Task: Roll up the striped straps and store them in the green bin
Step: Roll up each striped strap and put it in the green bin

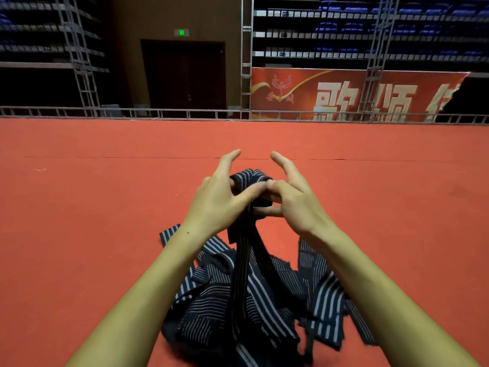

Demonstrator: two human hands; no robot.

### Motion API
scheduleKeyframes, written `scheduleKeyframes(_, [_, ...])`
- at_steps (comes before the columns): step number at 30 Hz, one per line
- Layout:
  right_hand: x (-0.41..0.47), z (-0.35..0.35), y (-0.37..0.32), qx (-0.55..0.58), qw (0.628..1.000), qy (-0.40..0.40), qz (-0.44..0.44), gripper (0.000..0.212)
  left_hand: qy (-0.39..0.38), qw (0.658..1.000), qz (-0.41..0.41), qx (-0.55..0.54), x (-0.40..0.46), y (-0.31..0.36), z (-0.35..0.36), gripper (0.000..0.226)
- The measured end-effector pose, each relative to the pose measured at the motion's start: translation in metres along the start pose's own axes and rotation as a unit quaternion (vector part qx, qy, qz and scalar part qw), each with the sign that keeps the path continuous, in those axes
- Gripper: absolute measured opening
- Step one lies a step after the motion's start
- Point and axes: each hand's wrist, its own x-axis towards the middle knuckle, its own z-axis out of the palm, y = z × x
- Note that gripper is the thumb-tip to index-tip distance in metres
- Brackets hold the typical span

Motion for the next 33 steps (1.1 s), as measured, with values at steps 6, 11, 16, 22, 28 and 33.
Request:
scheduleKeyframes(6, [0.001, -0.011, 0.000, -0.189, 0.978, -0.012, -0.087, 0.064, 0.013, 1.000, 0.007, 0.005, 0.002, -0.001, 0.001, 0.070])
scheduleKeyframes(11, [0.003, -0.022, 0.003, -0.371, 0.910, 0.093, -0.160, 0.054, -0.052, 0.996, -0.004, -0.076, 0.005, 0.001, -0.007, 0.064])
scheduleKeyframes(16, [0.016, -0.025, -0.003, -0.465, 0.863, 0.107, -0.169, 0.057, -0.136, 0.981, -0.011, -0.141, -0.001, 0.008, -0.010, 0.067])
scheduleKeyframes(22, [0.043, -0.054, -0.002, -0.581, 0.807, 0.050, -0.090, 0.053, -0.122, 0.975, -0.049, -0.179, 0.001, 0.003, -0.023, 0.062])
scheduleKeyframes(28, [0.004, -0.033, 0.014, -0.388, 0.908, 0.095, -0.130, 0.036, -0.049, 0.971, -0.070, -0.224, 0.004, -0.001, -0.025, 0.061])
scheduleKeyframes(33, [-0.042, 0.003, 0.024, -0.247, 0.967, -0.021, -0.064, 0.074, 0.013, 0.958, -0.066, -0.280, 0.004, 0.001, -0.027, 0.056])
